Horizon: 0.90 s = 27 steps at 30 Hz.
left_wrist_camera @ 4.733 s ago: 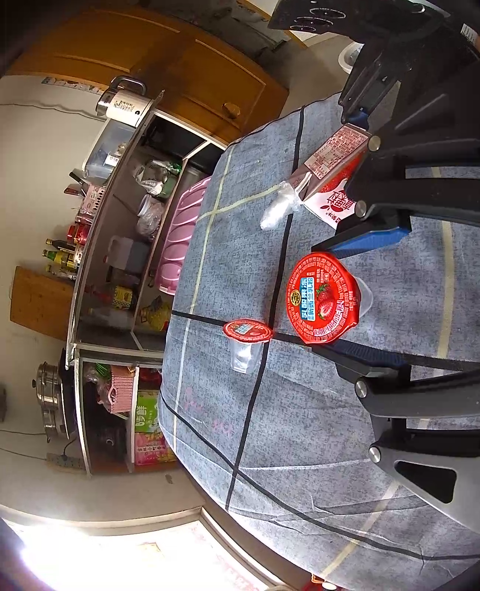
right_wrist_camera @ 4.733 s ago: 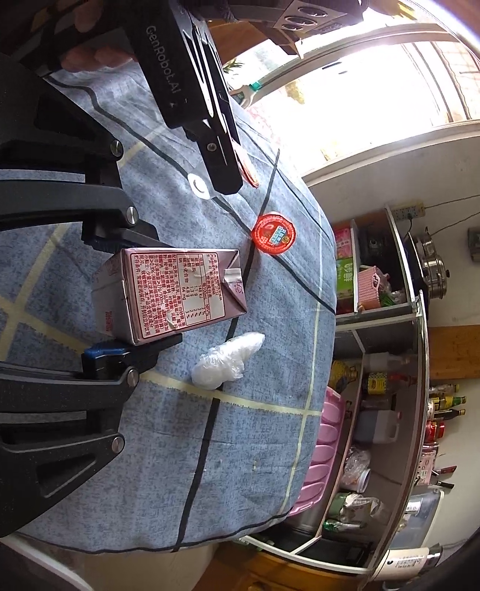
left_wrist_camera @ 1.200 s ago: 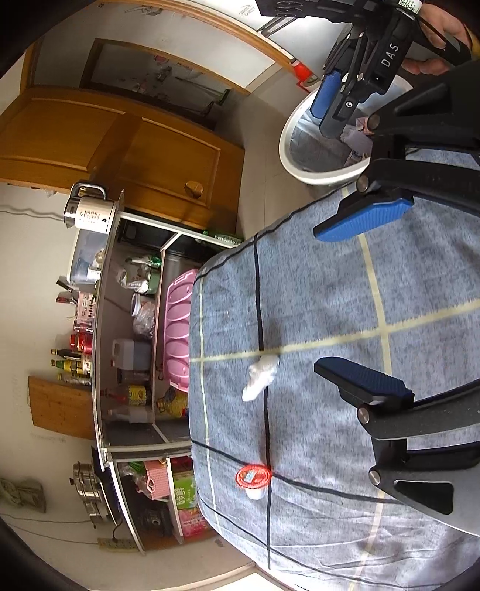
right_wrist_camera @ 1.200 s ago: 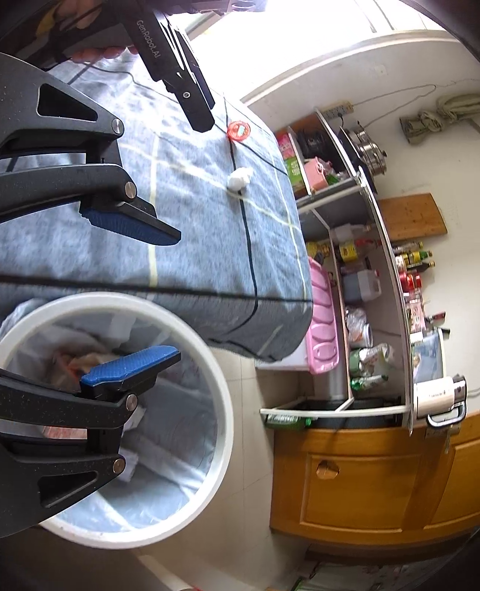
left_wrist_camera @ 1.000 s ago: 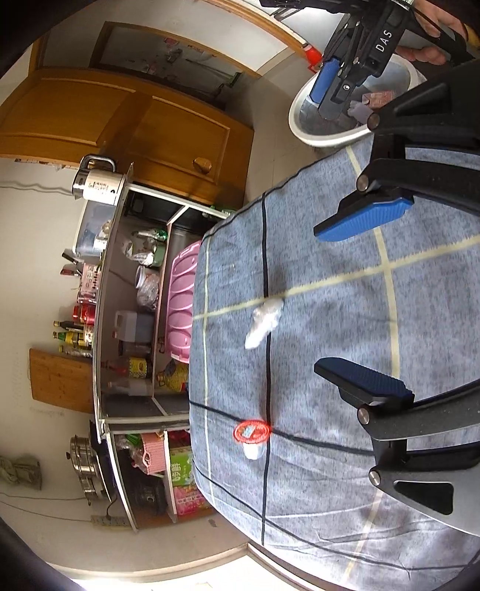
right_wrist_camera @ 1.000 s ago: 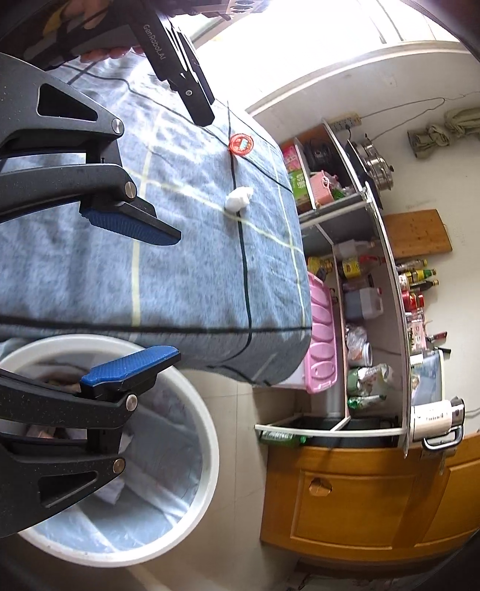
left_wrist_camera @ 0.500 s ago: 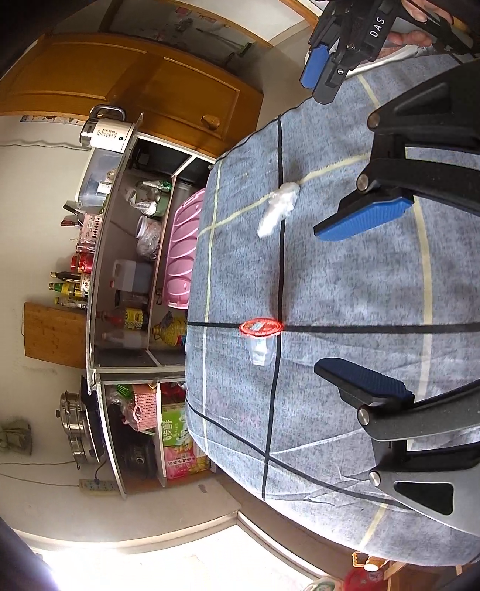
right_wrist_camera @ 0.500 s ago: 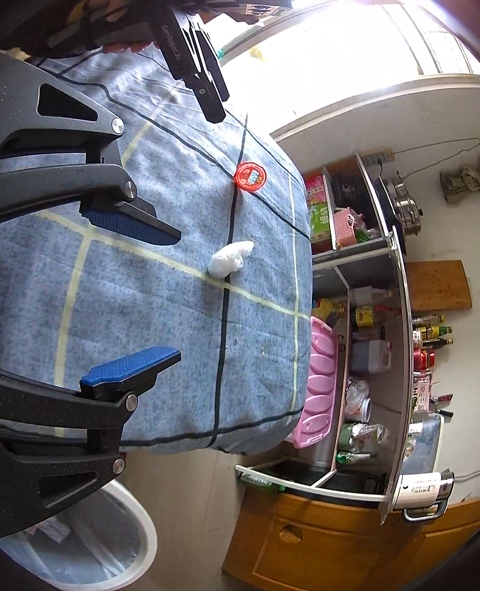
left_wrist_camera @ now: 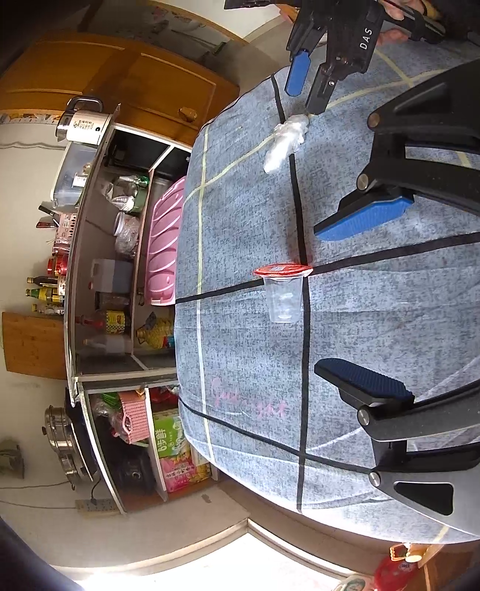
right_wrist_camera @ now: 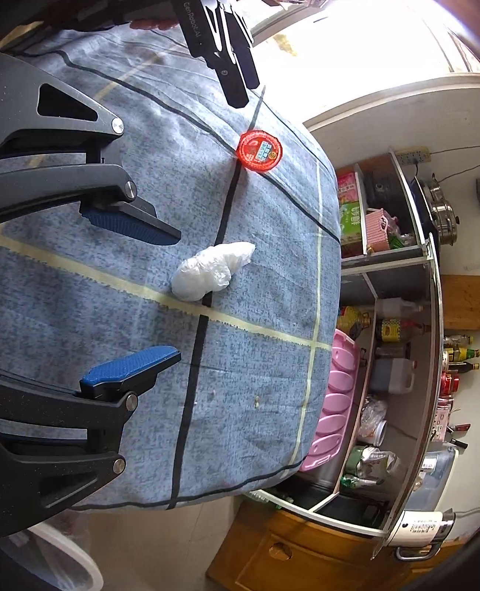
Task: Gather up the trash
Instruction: 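Move both grippers back over the table toward the plastic cup and bag, then grasp the clear red-lidded plastic cup with the left gripper while the right gripper grasps the clear plastic bag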
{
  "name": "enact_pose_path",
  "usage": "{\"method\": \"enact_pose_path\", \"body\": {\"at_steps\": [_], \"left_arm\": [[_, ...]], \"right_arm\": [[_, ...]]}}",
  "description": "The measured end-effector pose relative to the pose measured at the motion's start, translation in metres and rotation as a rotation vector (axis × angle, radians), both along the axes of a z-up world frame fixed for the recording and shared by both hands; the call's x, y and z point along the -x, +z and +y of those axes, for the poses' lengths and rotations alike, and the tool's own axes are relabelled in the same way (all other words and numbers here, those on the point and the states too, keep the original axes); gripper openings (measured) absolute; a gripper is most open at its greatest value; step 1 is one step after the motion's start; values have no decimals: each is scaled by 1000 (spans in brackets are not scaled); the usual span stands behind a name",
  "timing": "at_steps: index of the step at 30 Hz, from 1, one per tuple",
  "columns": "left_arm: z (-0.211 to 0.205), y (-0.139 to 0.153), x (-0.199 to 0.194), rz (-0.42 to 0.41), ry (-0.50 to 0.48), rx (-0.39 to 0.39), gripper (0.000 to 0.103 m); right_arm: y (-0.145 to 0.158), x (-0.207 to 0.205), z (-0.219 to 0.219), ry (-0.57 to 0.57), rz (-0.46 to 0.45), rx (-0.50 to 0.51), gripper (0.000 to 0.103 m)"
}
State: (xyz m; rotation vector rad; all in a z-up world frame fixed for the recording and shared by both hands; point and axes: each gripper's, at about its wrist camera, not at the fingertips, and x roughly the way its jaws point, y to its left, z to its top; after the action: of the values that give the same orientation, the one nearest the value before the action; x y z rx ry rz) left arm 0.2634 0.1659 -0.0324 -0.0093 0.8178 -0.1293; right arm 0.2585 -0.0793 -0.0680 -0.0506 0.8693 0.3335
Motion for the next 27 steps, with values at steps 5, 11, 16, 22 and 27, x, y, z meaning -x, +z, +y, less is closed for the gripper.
{"method": "enact_pose_path", "body": {"at_steps": [5,11,16,22,27], "left_arm": [[-3,-8,-21,10,-71,-33,66],[-13,-10,-40,-9,-150,-37,66],[-16,-14,-55,19,-183,18,66],[-22,-19,-50,49,-215,44,66],[-32,-12,-38,24,-247,14,66]], "right_arm": [[-6,-13,6,8,12,3,58],[-5,-23,10,45,10,-23,58],[-6,-29,14,55,22,-35,58],[-7,-31,15,56,28,-29,58],[-8,-32,17,56,32,-25,58]]}}
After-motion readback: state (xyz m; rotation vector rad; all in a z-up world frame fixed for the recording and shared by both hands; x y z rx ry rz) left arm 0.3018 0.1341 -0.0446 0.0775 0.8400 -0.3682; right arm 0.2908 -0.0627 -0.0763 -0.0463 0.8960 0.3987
